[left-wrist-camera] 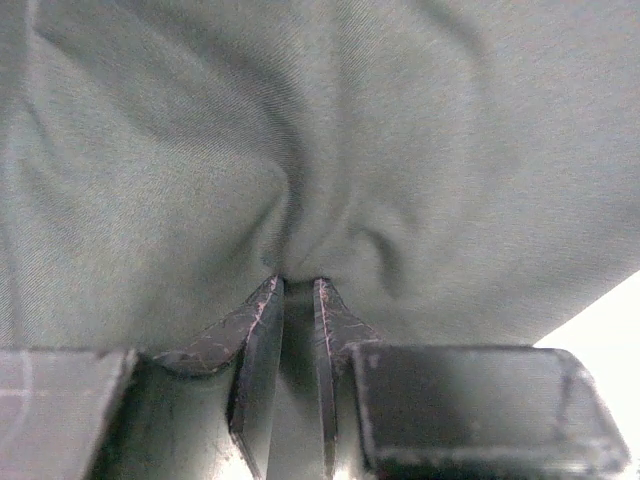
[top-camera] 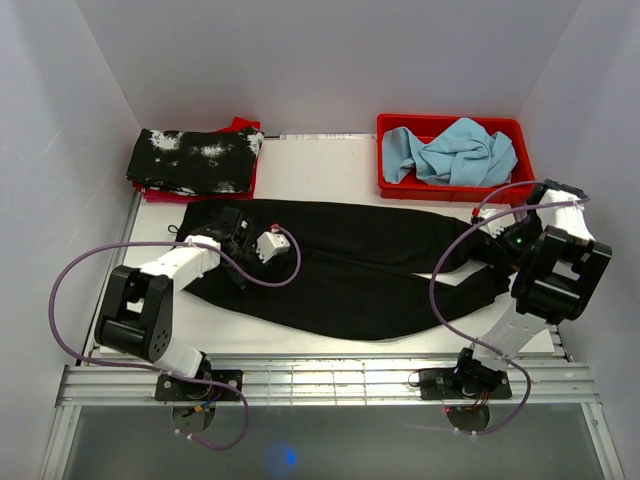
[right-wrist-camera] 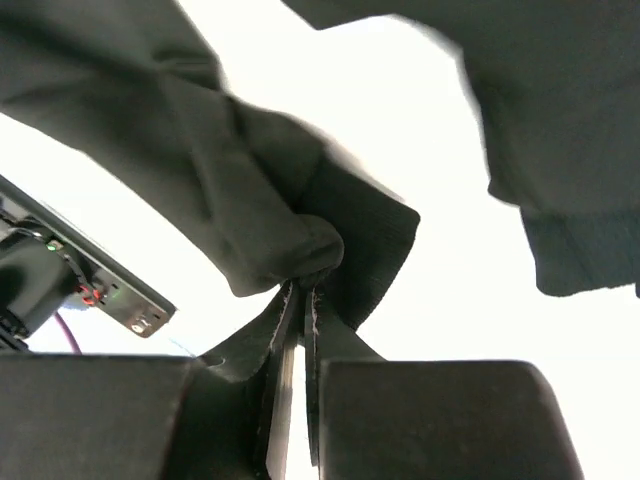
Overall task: Fold and stack the trousers
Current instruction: Flatten the trousers out
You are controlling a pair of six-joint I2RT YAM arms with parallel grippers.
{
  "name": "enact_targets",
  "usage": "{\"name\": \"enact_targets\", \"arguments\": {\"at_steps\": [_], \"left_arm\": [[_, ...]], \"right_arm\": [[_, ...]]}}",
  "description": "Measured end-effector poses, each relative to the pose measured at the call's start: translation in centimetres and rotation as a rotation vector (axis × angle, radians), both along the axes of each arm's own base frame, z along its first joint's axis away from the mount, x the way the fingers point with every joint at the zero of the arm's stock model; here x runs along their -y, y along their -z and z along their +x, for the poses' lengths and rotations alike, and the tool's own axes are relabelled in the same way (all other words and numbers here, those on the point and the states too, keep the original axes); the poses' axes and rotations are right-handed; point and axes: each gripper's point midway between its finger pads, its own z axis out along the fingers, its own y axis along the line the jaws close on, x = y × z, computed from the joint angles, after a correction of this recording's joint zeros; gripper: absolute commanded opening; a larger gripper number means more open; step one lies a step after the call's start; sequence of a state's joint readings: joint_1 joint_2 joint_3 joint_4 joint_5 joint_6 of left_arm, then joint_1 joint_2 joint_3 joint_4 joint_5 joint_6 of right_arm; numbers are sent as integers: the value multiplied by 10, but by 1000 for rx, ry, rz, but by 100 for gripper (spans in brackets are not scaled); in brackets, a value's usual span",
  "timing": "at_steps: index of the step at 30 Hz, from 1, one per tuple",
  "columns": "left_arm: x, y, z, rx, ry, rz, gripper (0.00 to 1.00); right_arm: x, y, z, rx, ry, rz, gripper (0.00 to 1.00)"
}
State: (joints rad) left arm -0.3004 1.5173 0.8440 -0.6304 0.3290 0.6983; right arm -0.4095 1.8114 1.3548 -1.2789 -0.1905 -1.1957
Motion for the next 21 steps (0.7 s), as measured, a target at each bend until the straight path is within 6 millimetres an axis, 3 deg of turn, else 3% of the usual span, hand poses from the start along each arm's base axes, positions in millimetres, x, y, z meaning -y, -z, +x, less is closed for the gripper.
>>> {"name": "enact_targets", "arguments": {"at_steps": [2,4,6,7,8,11,14,17,21], "left_arm": [[3,-8,0,13,-4,-26,27],[7,-20,1,41,-18,-57,28],[12,-32,4,74,-25,-94,38],[16,-41,5,97,-25,-122,50],[21,-52,8,125,-18,-157,53],[46,-91,23,210,25,-256,60],[83,-121,48,276,114,-322,62],[114,-117,71,268,179,-336,63],[128,-72,81,168,231,-288,63]], "right_arm": [[-5,-11,-4,54,-21,5,8],[-13,-15,-21,90,-74,2,8],[-19,-13,-42,69,-114,6,8],[-22,-11,-52,42,-126,12,8],[-24,-8,-59,17,-133,19,8],[-23,-1,-61,-18,-136,29,8],[-20,1,-55,-31,-128,31,8],[-16,-3,-45,-8,-121,16,8],[-11,-10,-34,29,-117,-3,8]]}}
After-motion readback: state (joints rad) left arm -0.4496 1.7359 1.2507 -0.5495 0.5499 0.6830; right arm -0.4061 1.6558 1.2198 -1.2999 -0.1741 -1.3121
